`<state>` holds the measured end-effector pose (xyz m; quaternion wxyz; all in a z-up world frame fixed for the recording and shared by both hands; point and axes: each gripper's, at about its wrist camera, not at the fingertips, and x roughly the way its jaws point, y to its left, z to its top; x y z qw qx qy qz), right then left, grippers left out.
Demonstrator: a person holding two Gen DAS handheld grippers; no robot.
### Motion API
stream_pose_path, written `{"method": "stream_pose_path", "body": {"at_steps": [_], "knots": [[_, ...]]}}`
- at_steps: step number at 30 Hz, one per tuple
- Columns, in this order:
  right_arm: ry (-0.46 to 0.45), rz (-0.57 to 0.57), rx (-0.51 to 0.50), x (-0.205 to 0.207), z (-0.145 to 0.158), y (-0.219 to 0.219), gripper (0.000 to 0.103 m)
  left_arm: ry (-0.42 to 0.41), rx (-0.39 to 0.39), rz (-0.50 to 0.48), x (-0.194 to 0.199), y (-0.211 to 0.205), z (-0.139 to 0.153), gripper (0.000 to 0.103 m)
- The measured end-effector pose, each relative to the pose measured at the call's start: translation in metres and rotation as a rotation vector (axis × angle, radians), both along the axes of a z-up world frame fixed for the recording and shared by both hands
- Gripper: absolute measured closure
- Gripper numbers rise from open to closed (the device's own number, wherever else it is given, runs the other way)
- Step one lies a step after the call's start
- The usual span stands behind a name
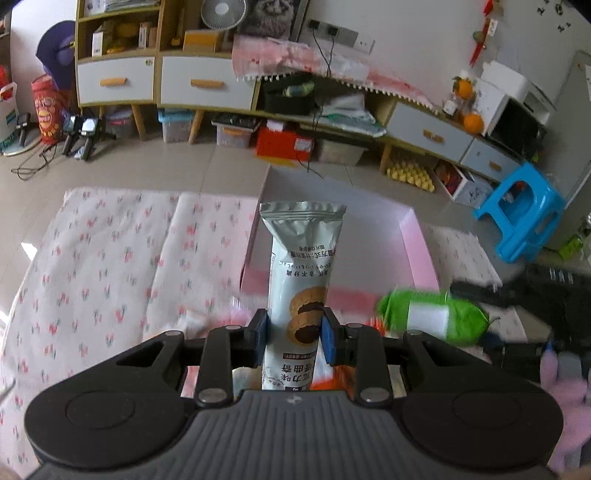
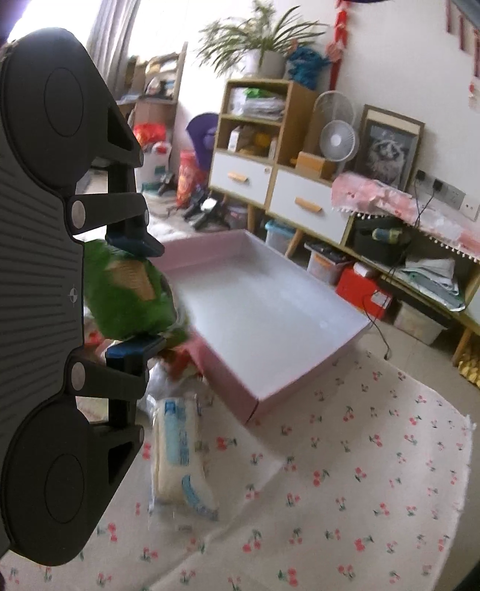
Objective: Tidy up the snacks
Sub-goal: 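Carry both snacks into the pink box and open both tools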
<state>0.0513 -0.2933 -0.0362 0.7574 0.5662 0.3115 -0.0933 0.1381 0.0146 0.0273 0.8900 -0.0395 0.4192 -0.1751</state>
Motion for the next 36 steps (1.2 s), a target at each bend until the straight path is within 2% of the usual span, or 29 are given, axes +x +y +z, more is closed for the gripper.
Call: {"method": "stream_pose_path", "body": {"at_steps": [5,11,16,20,23,24,31,36], "knots": [[-0.014,-0.013,0.015,0.011,-0.009,-0.011,0.062,-0.039,0.029,0.019,0.034,-0.026,0.004,0.076],[-0.051,-0.028,0.113,0.015,-0.01,-0.027,0.064,-0.054,0.04,0.01,0.055,-0.043,0.004,0.076],[-0.082,-0.052,0.11,0.025,-0.007,-0.042,0.064,-0.07,0.045,-0.001,0.071,-0.053,-0.002,0.076],[-0.092,-0.068,0.101,0.037,-0.015,-0.051,0.064,0.001,0.094,0.006,0.091,-0.061,-0.022,0.076],[-0.065,-0.056,0.079,0.047,-0.024,-0.053,0.064,0.092,0.149,0.012,0.104,-0.062,-0.042,0.076],[-0.055,-0.049,0.072,0.051,-0.027,-0.052,0.064,0.1,0.165,0.018,0.105,-0.061,-0.046,0.076],[-0.034,-0.003,0.039,0.068,-0.035,-0.049,0.064,0.13,0.21,-0.004,0.101,-0.057,-0.045,0.076],[-0.014,0.038,0.024,0.078,-0.036,-0.043,0.064,0.2,0.238,-0.008,0.104,-0.057,-0.051,0.075]]}}
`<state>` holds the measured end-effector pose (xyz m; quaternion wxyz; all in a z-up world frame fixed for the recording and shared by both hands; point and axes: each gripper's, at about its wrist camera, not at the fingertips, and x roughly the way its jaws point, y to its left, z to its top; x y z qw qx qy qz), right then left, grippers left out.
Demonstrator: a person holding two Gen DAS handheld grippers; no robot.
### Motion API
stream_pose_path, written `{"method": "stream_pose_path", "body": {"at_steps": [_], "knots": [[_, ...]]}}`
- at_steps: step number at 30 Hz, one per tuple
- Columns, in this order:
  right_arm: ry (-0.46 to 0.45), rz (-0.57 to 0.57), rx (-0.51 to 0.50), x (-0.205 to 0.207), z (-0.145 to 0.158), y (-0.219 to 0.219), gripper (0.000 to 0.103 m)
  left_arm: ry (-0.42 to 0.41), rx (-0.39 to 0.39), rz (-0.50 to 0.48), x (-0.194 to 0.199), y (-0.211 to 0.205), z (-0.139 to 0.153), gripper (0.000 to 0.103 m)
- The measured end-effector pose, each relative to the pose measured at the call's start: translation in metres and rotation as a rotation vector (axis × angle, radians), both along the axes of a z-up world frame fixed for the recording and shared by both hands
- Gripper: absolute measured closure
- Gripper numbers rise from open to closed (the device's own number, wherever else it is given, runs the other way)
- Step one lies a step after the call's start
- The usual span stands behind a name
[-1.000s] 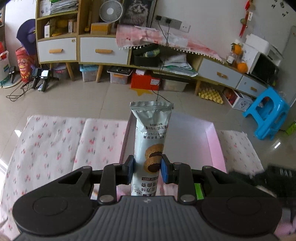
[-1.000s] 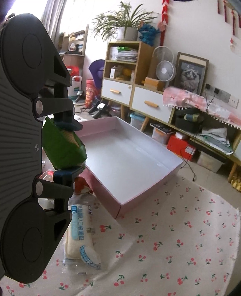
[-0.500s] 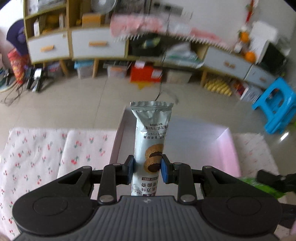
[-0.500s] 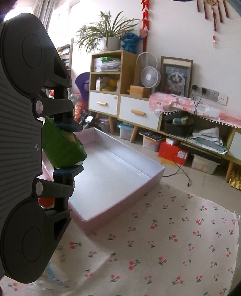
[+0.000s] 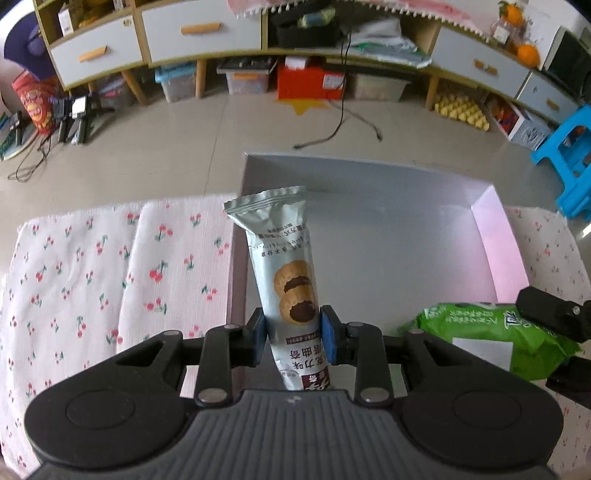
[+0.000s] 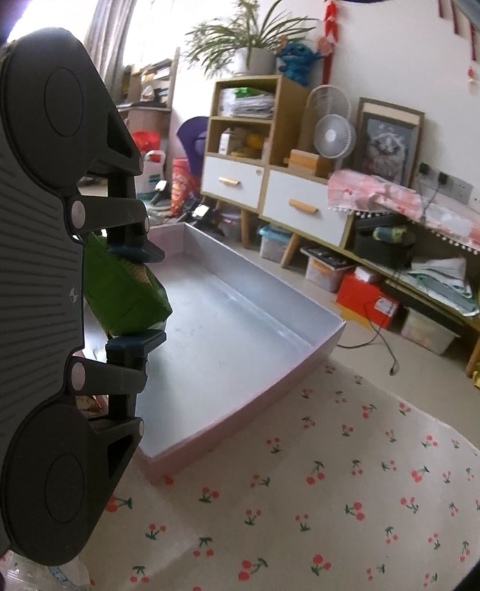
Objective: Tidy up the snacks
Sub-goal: 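Carry both snacks into the pink box and open both tools, then withdraw both tools and reach toward the remaining snacks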
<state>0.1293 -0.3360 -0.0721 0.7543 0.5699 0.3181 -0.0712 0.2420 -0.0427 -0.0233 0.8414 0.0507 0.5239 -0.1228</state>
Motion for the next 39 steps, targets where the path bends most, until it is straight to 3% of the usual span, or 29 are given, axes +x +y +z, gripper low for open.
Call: {"method": "stream_pose_path", "body": {"at_steps": [6,10,11,12,14,16,20,30,39], "knots": [[0.001,0.027,-0.053,0.003,0.003,0.006,0.064,0.037,0.032,-0.017,-0.001,-0.004,0.0,0.074],[-0.022,0.022,-0.139,0.003,0.011,0.008,0.062,-0.044,0.059,-0.045,-0.009,-0.012,0.0,0.068],[-0.023,0.02,-0.159,0.004,0.014,0.007,0.061,-0.069,0.06,-0.055,-0.01,-0.013,0.001,0.06],[-0.023,0.017,-0.179,0.004,0.016,0.007,0.055,-0.094,0.061,-0.063,-0.012,-0.014,0.002,0.051],[-0.027,0.013,-0.211,0.002,0.021,0.005,0.043,-0.129,0.061,-0.069,-0.015,-0.015,0.003,0.042],[-0.039,0.009,-0.237,0.0,0.026,0.004,0.039,-0.142,0.056,-0.076,-0.016,-0.017,0.006,0.041],[-0.043,0.003,-0.26,-0.005,0.036,0.002,0.031,-0.146,0.047,-0.064,-0.021,-0.016,0.012,0.028],[-0.02,0.008,-0.332,-0.033,0.063,0.006,0.026,-0.165,0.003,-0.036,-0.049,-0.004,0.03,0.015],[0.057,0.068,-0.415,-0.058,0.076,0.025,0.024,-0.168,-0.033,-0.025,-0.079,0.01,0.037,0.009]]}}
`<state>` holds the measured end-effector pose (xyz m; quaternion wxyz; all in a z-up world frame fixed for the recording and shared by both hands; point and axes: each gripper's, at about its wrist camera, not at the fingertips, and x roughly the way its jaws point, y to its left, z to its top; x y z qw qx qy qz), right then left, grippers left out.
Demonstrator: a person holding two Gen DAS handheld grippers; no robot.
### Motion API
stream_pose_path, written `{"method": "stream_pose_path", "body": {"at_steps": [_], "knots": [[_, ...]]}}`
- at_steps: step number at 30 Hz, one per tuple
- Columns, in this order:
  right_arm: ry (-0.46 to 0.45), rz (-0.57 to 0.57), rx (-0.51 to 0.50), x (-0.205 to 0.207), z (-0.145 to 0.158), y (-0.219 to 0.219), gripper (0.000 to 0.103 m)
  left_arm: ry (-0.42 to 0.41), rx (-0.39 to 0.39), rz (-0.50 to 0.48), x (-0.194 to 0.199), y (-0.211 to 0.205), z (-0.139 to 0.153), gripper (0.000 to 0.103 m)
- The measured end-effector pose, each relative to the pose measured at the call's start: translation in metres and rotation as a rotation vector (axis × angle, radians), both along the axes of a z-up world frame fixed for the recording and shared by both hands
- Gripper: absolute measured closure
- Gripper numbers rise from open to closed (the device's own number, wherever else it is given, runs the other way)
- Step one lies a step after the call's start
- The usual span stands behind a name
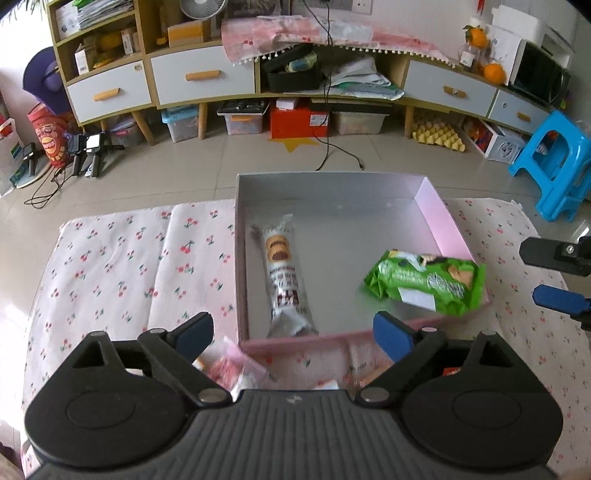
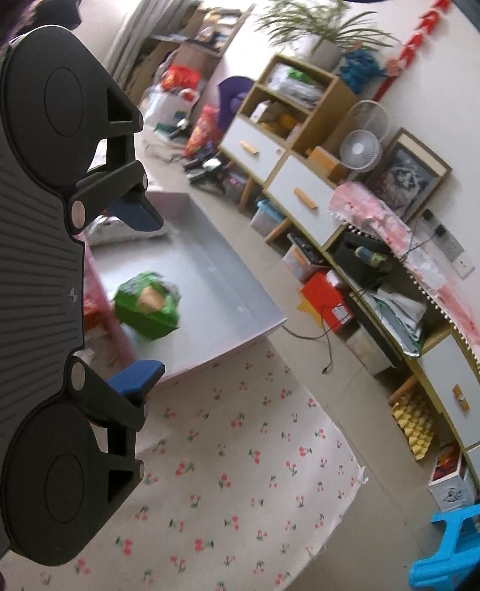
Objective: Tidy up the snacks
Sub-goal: 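Withdraw both tools and reach toward the remaining snacks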
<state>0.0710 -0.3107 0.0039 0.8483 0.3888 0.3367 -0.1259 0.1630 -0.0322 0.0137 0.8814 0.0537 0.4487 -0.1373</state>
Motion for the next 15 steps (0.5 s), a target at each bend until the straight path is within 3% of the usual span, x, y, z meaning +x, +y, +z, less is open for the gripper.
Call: {"method": "stream_pose_path", "body": {"at_steps": [5,15], "knots": [[0.026,0.053,-0.101,-0.016,0.01,0.017,0.014,-0.008,-0.015,0.008,-0.019,0.012,0.002,0.004],[0.046,0.179,-0.269,-0.04,0.015,0.052,0.013,-0.035,0.001,0.016,-0.058,0.03,-0.005,0.001]]}}
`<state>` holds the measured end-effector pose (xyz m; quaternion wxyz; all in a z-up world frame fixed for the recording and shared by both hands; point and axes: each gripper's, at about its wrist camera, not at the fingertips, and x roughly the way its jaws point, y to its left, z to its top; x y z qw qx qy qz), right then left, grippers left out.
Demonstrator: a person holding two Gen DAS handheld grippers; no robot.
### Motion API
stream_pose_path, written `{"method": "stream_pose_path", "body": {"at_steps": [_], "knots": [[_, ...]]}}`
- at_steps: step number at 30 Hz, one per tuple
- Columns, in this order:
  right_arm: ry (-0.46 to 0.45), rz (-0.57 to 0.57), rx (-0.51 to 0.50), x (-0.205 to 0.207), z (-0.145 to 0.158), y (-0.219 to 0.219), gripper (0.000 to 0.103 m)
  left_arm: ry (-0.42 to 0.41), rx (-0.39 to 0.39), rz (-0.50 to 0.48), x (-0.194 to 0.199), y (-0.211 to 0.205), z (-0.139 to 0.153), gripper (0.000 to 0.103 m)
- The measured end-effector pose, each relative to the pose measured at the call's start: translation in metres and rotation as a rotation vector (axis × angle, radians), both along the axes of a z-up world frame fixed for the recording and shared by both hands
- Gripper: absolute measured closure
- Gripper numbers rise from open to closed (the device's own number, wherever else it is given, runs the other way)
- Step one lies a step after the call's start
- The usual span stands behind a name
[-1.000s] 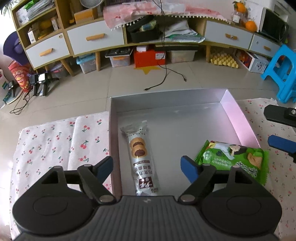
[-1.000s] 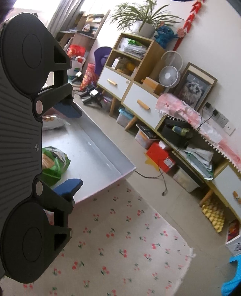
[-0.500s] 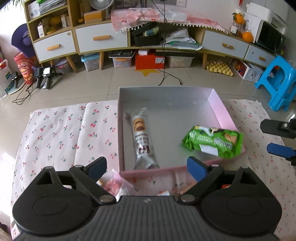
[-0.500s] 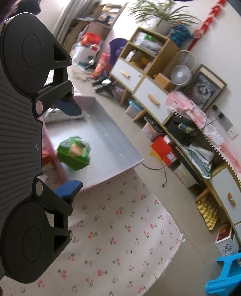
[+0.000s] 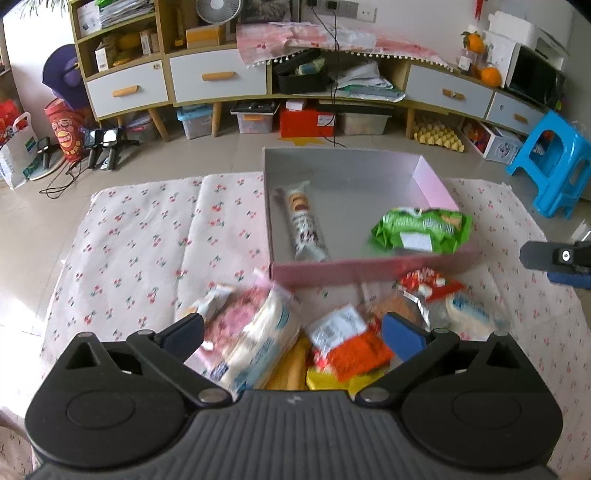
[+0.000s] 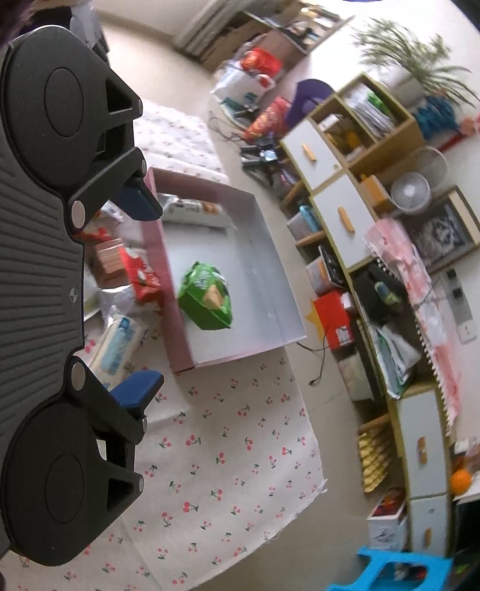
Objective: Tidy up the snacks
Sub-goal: 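Withdraw both tools and reach toward the remaining snacks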
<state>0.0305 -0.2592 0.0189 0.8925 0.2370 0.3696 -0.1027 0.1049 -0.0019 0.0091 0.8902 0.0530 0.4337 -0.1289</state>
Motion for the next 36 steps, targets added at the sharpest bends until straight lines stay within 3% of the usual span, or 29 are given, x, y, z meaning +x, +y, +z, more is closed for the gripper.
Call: {"method": "stream_pose_path", "body": {"at_steps": [7,13,23,28,30,36], "knots": [[-0.036,0.07,-0.162,-0.017,-0.01,0.013,0.004,-0.02,-0.006,0.011,-0.03,0.009,-0.019,0.001],[-0.016,0.241,-0.322,-0.032,-0.026,0.025,0.004,-0.035,-0.001,0.006,-0.052,0.013,-0.039,0.001],[0.102,0.485,-0.536,-0.048,-0.074,0.037,0.004,-0.001,-0.014,0.023,-0.082,0.016,-0.063,0.001],[0.209,0.481,-0.518,-0.043,-0.101,0.022,0.003,0.053,-0.039,0.059,-0.091,0.012,-0.076,0.001],[0.195,0.458,-0.497,-0.042,-0.105,0.015,0.0,0.061,-0.042,0.073,-0.094,0.012,-0.08,0.001],[0.176,0.406,-0.374,-0.036,-0.111,-0.001,0.0,-0.017,-0.005,0.093,-0.106,0.004,-0.087,0.0]]}}
